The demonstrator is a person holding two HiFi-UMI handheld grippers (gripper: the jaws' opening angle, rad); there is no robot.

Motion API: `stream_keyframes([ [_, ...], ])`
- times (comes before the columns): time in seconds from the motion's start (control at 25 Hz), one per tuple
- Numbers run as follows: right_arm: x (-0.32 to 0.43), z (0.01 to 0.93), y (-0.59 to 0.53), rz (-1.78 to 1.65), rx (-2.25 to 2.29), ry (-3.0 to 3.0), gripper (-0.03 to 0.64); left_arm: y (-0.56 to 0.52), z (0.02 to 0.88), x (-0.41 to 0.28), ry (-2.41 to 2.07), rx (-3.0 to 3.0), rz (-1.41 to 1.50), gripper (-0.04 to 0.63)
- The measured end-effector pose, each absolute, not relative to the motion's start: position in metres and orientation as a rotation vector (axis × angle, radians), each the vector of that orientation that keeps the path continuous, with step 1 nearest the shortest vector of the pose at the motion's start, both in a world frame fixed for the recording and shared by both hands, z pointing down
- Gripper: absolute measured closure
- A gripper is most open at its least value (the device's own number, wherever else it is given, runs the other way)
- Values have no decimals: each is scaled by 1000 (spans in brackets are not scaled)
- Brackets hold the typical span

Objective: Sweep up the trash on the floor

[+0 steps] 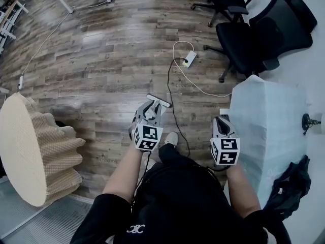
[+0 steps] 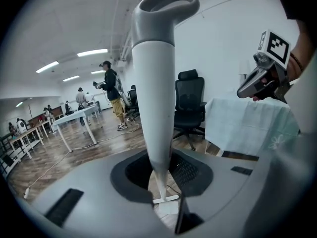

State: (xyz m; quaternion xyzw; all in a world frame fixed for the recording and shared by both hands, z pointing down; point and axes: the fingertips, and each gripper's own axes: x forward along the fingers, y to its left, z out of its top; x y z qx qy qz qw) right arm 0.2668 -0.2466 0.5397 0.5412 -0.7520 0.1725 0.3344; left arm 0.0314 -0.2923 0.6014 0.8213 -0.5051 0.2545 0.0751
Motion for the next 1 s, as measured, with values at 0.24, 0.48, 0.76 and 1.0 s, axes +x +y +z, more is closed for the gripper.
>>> stream_keyframes([
  [0.24,254,537,-230,448,1396,-1974,603,-241,605,27,-1480,2468,811,511],
  [0.48,222,532,-214,424,1358,-2017,603,-205,605,2,-1514,2434,851,511],
  [0.76,196,525,-194,393,1341,-2044,603,-200,595,-30,-1601,2388,797,511],
  [1.0,174,509,-175,356,1338,-2098,603,-205,539,-62,-1747,2367,689,511],
])
